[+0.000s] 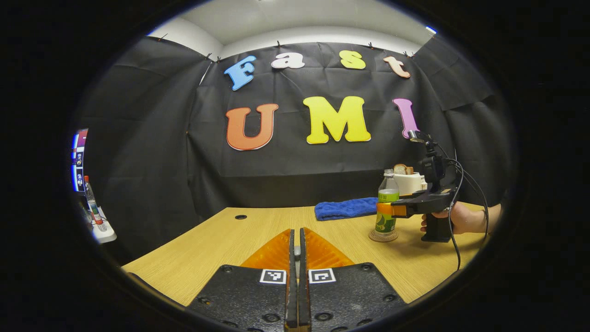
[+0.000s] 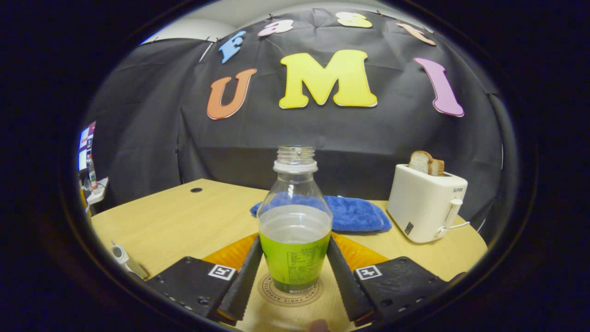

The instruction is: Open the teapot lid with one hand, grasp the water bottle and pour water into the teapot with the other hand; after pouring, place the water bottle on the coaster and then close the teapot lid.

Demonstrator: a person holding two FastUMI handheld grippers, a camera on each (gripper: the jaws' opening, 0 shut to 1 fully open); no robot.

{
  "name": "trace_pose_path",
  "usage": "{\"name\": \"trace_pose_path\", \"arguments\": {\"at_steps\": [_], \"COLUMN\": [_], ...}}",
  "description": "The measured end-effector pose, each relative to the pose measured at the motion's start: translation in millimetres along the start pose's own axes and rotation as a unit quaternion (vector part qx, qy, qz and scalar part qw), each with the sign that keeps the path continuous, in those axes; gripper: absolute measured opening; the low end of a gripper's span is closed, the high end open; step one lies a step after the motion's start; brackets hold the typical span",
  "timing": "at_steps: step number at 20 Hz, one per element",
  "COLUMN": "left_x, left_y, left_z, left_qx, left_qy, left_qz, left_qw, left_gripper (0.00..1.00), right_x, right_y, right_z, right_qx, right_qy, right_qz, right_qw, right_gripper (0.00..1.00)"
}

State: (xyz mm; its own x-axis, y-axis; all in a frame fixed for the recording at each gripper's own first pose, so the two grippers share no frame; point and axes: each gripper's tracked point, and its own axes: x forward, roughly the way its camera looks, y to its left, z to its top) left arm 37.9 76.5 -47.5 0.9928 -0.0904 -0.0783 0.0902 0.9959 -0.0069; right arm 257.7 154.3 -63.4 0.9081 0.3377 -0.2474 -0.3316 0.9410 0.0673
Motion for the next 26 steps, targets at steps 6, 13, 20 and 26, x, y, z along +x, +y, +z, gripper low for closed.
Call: {"name": "trace_pose_path", "arguments": {"at_steps": [6,13,20,26], "left_x": [3,12,24,31], "left_y": [-6,-26,-32,-35], "left_z": [-5,-25,-41,-53], "left_qx": [-0.005,-0.007,-0.016,-0.008], "left_qy": [0.001,0.021,0.033,0.044], "left_qz": [-0.002,-0.013,-0.007,-0.005], "left_qw": [1.0,1.0,0.999,0.999], "left_gripper": [0.04,0.04,0.04,0.04], "right_x": [-27,-115,-171,-185], "right_y": [-7,-21,-19,-20], "right_z": [9,-7,-17,-25], "right_qx": [-0.008,-0.016,-0.024,-0.03], "right_qy": [-0.018,-0.051,-0.074,-0.077], "right_qz": [-0.016,-0.042,-0.043,-0.045], "right_qw": [1.0,0.998,0.996,0.996], "right_gripper": [0.98,0.97,0.97,0.93]}}
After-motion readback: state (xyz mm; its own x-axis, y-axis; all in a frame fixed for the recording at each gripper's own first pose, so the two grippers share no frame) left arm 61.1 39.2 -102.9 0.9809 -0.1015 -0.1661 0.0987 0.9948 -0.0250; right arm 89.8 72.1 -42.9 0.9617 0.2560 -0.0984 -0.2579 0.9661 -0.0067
